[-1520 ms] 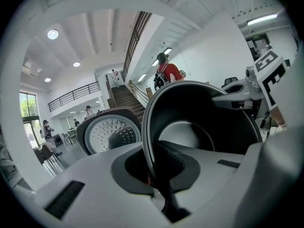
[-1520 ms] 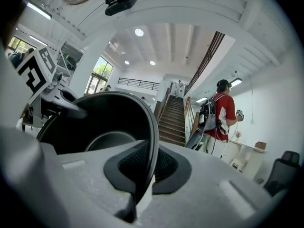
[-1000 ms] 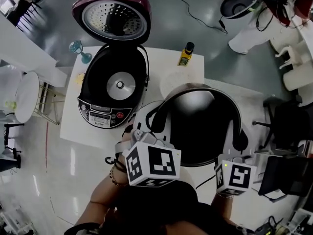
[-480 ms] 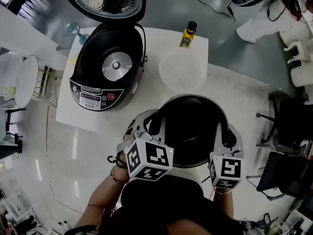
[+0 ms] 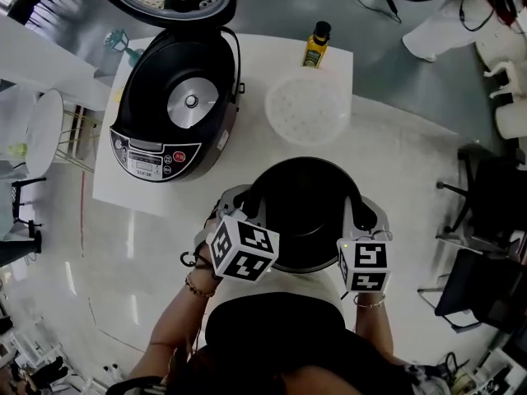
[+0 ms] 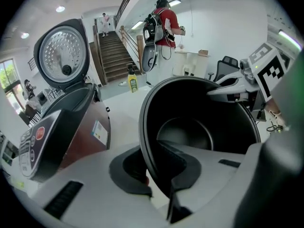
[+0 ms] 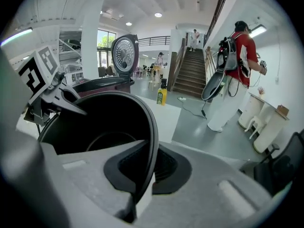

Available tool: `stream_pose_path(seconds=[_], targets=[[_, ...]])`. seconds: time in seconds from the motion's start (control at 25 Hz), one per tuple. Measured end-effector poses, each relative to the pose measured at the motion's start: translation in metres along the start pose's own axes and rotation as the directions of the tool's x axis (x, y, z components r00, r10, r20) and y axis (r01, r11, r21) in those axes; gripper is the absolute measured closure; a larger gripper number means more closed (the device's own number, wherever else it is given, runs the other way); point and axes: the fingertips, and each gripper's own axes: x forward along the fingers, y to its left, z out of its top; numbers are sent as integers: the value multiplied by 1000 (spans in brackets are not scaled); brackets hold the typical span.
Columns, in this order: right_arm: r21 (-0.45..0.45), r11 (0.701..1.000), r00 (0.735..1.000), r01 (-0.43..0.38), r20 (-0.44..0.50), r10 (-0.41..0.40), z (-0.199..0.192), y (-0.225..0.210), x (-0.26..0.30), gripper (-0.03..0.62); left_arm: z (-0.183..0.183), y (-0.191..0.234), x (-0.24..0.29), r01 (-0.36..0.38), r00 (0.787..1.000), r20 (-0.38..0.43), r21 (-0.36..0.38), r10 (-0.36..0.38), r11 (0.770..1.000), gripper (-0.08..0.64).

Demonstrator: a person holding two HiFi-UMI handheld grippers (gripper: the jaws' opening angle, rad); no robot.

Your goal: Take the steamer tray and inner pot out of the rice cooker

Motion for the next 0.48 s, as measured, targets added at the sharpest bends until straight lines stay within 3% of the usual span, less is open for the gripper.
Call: stream_pose_path(seconds=[0.48], targets=[[21, 997, 995, -76, -70, 77, -5, 8, 41, 581, -11, 17, 30, 33, 993, -113, -2, -33, 999, 515]])
